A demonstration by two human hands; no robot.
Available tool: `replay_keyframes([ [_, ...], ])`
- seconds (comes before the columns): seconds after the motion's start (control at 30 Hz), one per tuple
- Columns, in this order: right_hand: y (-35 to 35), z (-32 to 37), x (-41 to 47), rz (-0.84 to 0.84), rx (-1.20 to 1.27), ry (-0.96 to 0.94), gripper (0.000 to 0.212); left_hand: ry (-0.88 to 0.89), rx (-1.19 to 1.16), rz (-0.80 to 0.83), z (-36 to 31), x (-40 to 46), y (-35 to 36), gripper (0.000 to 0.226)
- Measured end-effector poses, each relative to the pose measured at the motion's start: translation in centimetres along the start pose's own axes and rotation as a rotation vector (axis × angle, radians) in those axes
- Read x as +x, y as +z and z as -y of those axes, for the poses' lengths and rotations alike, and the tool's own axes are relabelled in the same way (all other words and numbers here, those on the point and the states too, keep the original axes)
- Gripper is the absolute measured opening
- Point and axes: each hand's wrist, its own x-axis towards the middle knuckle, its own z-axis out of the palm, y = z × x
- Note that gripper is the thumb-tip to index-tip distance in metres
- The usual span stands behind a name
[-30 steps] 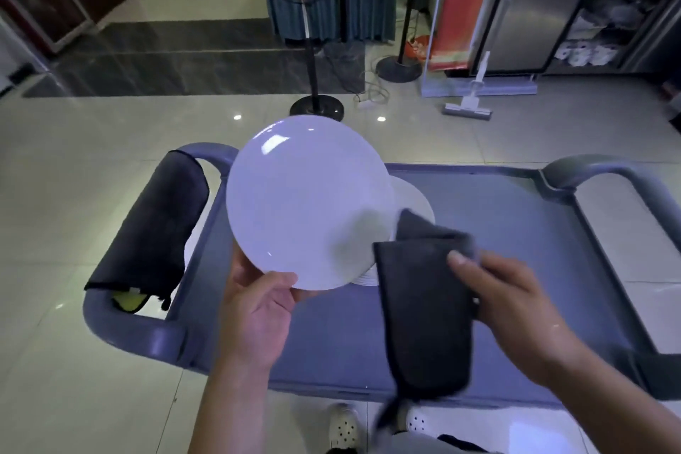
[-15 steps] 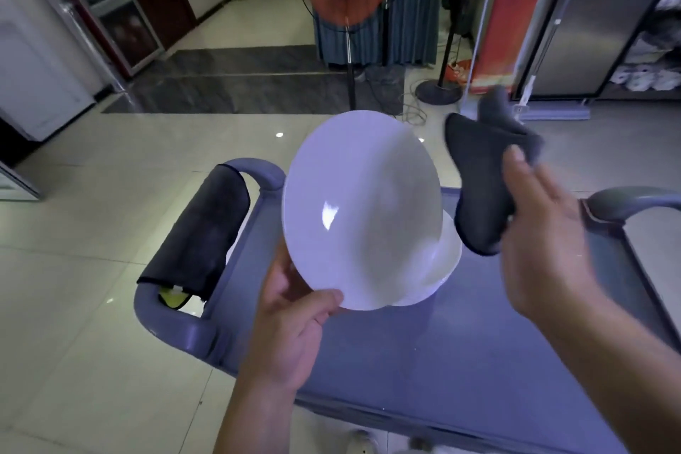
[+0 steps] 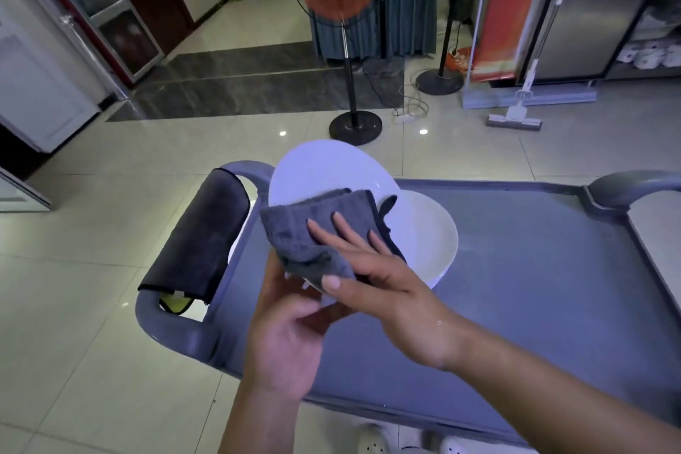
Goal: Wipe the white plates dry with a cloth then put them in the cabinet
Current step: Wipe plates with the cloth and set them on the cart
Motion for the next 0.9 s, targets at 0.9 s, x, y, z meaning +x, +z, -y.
replay_keyframes([
  [0.9, -8.2, -11.7, -24.3, -0.911, -0.542, 0.628, 0.03, -0.542, -0.029, 0.03, 10.9, 6.5, 3.8, 0.056],
])
